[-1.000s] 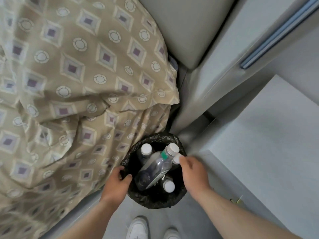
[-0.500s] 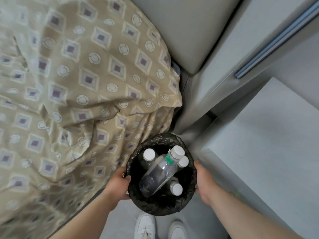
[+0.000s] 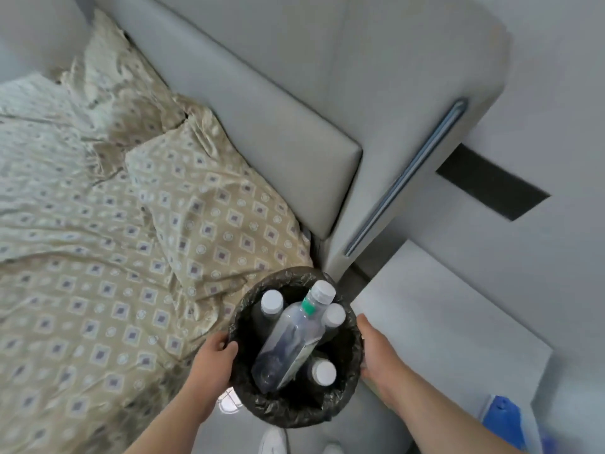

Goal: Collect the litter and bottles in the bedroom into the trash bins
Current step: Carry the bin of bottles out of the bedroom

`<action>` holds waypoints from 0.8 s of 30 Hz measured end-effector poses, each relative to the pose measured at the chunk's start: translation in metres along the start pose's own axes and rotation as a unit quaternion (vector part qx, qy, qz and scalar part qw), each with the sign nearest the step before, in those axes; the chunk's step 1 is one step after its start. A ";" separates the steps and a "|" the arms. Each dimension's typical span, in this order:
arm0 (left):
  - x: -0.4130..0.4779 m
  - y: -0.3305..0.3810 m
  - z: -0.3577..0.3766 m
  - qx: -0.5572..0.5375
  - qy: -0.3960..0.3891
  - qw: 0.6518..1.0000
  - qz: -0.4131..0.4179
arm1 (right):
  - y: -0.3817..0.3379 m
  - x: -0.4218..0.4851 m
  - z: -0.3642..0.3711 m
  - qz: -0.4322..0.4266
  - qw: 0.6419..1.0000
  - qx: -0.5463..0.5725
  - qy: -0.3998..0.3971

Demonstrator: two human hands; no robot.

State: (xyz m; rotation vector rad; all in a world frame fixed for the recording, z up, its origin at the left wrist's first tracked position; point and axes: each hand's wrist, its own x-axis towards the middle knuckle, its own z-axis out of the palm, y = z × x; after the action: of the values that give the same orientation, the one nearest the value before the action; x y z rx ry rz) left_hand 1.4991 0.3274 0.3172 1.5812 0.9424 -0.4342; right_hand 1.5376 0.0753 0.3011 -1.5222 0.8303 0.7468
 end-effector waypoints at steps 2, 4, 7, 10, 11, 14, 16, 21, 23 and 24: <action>-0.038 0.027 -0.005 -0.010 0.003 1.000 0.021 | -0.022 -0.049 -0.009 -0.014 1.000 -0.009 0.005; -0.070 0.050 -0.009 0.012 0.009 0.998 0.055 | -0.038 -0.090 -0.023 -0.046 0.999 -0.010 0.020; -0.109 0.079 -0.016 0.050 0.016 0.994 0.095 | -0.058 -0.134 -0.040 -0.088 0.995 -0.029 0.049; -0.135 0.103 -0.023 0.067 0.014 0.989 0.133 | -0.074 -0.171 -0.054 -0.130 0.989 -0.030 0.064; -0.143 0.112 -0.023 0.062 0.011 0.987 0.147 | -0.081 -0.180 -0.058 -0.146 0.987 -0.025 0.070; -0.156 0.135 -0.026 0.054 -0.009 0.981 0.188 | -0.096 -0.209 -0.067 -0.182 0.979 -0.015 0.093; -0.163 0.148 -0.027 0.047 -0.040 0.978 0.201 | -0.101 -0.230 -0.069 -0.198 0.973 -0.002 0.116; -0.168 0.177 -0.040 0.073 -0.136 0.957 0.244 | -0.094 -0.279 -0.057 -0.210 0.959 0.052 0.185; -0.167 0.189 -0.047 0.086 -0.180 0.942 0.269 | -0.084 -0.294 -0.045 -0.209 0.950 0.077 0.218; -0.167 0.195 -0.052 0.094 -0.202 0.933 0.281 | -0.079 -0.302 -0.037 -0.210 0.944 0.091 0.239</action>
State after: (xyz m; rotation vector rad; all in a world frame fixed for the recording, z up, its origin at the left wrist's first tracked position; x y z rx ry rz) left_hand 1.5365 0.3233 0.5766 1.7587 0.1166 -0.4249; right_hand 1.4404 0.0702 0.6004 -1.6586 0.8548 -0.0225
